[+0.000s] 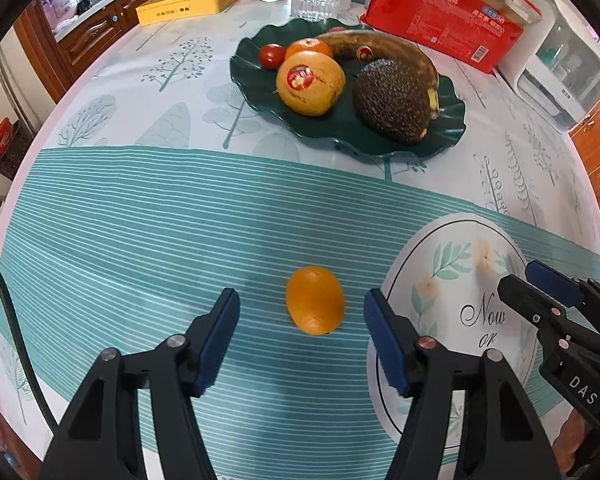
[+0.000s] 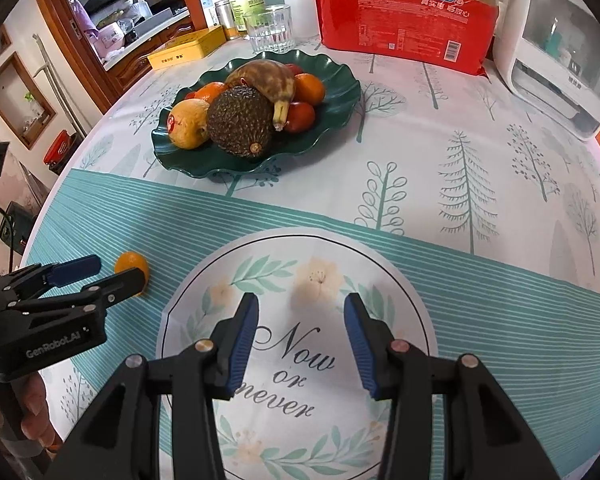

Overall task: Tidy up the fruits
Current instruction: 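Move the open left gripper to the mandarin on the runner and grasp it, then carry the mandarin onto the green plate and open the left gripper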

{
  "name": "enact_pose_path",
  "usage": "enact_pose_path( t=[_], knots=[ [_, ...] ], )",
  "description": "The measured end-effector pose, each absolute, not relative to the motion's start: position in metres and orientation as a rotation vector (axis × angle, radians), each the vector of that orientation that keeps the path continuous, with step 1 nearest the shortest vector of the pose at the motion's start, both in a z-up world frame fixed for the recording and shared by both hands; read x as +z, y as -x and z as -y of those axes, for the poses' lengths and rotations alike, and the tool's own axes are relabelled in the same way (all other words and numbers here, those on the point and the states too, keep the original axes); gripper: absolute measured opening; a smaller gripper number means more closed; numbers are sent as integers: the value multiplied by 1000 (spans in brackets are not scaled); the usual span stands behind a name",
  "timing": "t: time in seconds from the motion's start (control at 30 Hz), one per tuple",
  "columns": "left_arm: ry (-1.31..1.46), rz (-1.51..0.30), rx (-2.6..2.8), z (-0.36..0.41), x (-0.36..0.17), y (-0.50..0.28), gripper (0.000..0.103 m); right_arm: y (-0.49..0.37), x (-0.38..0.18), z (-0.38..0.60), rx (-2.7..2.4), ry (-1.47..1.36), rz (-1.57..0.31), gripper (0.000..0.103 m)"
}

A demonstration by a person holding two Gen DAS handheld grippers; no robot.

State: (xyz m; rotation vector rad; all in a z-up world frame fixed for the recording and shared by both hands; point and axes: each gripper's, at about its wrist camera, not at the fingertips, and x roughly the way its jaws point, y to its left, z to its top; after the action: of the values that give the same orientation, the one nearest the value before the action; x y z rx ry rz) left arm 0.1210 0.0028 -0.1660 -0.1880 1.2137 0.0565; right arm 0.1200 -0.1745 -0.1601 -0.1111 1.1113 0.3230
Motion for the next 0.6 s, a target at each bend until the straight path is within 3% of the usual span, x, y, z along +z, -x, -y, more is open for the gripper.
enact_pose_path(
  t=[0.17, 0.27, 0.6],
  knots=[
    [185, -1229, 43, 0, -172, -123, 50, -119, -161, 174, 322, 114, -1112, 45],
    [190, -1244, 36, 0, -177, -123, 36, -119, -162, 175, 324, 114, -1116, 45],
    [202, -1236, 22, -2, -180, -121, 29, -120, -167, 173, 327, 125, -1128, 45]
  ],
)
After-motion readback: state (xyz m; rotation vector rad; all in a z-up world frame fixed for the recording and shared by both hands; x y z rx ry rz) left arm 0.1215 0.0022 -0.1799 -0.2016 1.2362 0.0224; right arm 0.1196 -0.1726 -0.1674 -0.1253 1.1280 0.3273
